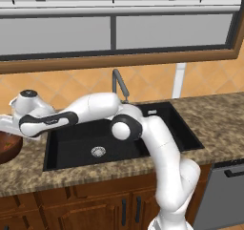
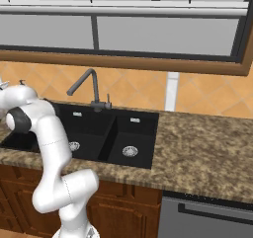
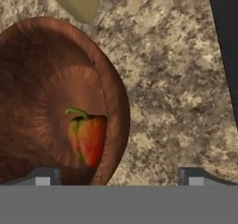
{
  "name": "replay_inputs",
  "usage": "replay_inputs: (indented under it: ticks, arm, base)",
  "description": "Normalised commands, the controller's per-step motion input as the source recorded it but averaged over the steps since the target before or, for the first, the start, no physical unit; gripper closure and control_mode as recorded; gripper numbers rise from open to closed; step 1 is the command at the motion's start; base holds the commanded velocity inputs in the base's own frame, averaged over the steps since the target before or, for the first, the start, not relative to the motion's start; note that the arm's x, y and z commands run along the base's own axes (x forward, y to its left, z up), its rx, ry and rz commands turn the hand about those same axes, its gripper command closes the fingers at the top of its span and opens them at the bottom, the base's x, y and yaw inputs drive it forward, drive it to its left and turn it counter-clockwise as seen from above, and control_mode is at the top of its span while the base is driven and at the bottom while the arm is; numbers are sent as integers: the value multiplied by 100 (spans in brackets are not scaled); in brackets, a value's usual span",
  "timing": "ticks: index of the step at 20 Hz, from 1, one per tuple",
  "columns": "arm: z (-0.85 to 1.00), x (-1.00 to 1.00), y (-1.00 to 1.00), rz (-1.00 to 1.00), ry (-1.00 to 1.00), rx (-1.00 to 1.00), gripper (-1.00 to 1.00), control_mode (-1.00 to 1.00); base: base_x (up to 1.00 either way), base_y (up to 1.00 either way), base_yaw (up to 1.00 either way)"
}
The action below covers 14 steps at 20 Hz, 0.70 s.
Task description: Pick the bell pepper from the sink and place it in the bowl. Then pick the bowl and place it in the microwave. Then close the microwave door and press the start button.
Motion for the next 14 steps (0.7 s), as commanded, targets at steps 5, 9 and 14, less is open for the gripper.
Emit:
replay_inputs:
  ticks: [5,9,14]
  arm:
    - [-27,46,12,0,5,0,-100,-100]
    - [-14,39,22,0,8,0,-100,-100]
    - [-15,20,37,0,3,0,-100,-100]
  base:
    - [0,0,0]
    - [0,0,0]
    - [0,0,0]
